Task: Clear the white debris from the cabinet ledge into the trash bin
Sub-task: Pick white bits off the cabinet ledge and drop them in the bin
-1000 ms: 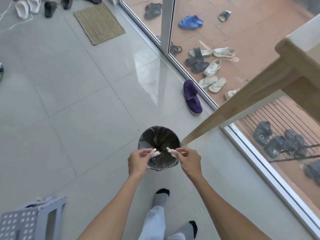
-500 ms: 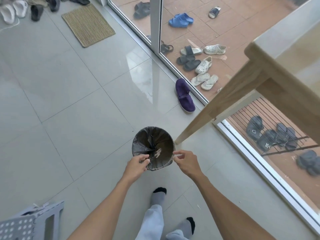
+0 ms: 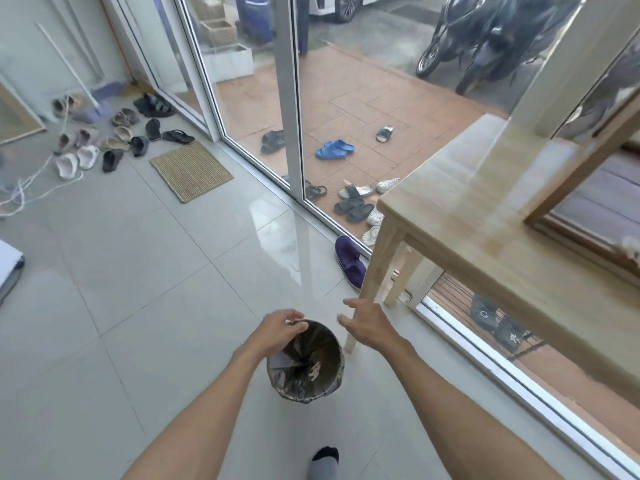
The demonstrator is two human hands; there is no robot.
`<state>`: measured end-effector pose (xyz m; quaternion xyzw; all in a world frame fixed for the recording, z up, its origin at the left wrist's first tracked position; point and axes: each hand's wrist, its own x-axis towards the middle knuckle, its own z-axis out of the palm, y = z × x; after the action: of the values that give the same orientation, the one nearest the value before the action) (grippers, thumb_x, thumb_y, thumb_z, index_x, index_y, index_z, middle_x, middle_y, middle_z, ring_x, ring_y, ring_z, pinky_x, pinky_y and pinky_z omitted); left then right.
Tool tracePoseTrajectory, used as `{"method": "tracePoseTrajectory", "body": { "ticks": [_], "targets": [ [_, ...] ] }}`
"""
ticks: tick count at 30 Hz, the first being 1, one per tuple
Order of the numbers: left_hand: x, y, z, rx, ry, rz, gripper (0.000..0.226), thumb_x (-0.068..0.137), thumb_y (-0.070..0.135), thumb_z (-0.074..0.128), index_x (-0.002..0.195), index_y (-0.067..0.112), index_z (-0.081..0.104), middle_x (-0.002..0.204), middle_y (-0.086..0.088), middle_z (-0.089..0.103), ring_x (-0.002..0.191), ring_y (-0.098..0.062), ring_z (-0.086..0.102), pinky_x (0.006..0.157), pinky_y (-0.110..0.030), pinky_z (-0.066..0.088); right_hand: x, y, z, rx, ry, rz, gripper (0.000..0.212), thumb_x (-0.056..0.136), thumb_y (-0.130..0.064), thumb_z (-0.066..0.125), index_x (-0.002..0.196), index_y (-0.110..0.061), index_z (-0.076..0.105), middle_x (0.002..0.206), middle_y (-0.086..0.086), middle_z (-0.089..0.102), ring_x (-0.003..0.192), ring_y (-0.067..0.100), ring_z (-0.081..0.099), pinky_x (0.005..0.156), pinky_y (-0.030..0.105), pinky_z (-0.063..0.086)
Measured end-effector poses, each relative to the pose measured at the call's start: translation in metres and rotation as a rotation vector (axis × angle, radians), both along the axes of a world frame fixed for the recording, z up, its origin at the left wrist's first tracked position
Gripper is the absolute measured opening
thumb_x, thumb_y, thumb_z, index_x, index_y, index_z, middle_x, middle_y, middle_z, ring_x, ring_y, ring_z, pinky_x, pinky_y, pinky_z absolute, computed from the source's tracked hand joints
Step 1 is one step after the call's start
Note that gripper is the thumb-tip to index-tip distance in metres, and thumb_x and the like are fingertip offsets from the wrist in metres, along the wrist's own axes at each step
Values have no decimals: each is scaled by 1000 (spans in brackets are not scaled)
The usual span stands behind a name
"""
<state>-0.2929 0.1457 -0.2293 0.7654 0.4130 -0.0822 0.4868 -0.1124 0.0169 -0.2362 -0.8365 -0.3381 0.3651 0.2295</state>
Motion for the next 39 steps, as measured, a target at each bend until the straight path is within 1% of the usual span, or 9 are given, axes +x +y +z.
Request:
{"method": "tracePoseTrajectory", "body": {
  "ticks": [4,7,11,15,18,23,29,34,39],
  "targets": [
    [23,15,74,95,-88,-11,44,92,39,64,131,17,60,135,-4,58,120,-23,58,98,-33,46,10,6,71,119,-53,12,35,87,-42,62,119,-26,61,116,-13,61,112,18,55,94,30,43],
    [34,12,133,166,-185,-18,38,91,41,65,126,27,63,134,-1,59,118,-20,58,92,-32,49,15,-5,130,207,-102,29,46,86,-40,62,129,-24,61,128,-2,62,108,12,56,90,25,41],
    [55,10,179,231,-263,-26,34,88,36,69,121,26,66,124,2,62,109,-17,60,83,-27,47,30,-11,186,300,-135,34,44,87,-32,67,129,-24,63,129,-2,65,115,12,61,101,31,48],
    [87,-1,231,279,-385,-65,33,90,26,69,118,10,67,114,-9,69,83,-19,67,62,-12,46,50,-34,242,381,-166,1,38,88,-28,70,125,-22,66,116,4,70,101,14,65,96,33,53],
    [110,-11,250,302,-437,-97,32,90,19,70,117,3,66,105,-16,69,69,-24,68,48,-11,46,64,-62,261,375,-213,-54,40,89,-28,70,128,-19,64,116,4,70,99,15,64,89,27,51],
    [158,-48,261,313,-504,-206,20,89,18,71,107,9,68,106,-17,70,59,-15,66,49,-16,46,88,-119,276,340,-319,-160,37,90,-25,67,126,-17,65,115,6,71,96,15,66,74,17,45],
    [212,-102,257,320,-553,-372,10,86,21,75,91,26,68,99,-13,72,64,-25,70,53,-26,45,112,-190,288,304,-429,-306,31,88,-21,66,118,-16,71,103,4,72,90,14,62,80,23,47],
    [243,-143,260,343,-579,-493,12,87,25,73,97,18,72,95,-3,72,58,-13,71,66,-35,56,130,-240,287,271,-463,-508,31,86,-22,66,116,-16,72,98,5,73,90,14,64,85,17,45],
    [261,-180,257,360,-598,-611,29,91,33,68,114,15,65,93,-1,72,64,-17,72,70,-32,57,137,-273,282,237,-509,-655,37,83,-25,68,119,-19,70,105,5,73,102,21,66,91,28,48]
  ]
}}
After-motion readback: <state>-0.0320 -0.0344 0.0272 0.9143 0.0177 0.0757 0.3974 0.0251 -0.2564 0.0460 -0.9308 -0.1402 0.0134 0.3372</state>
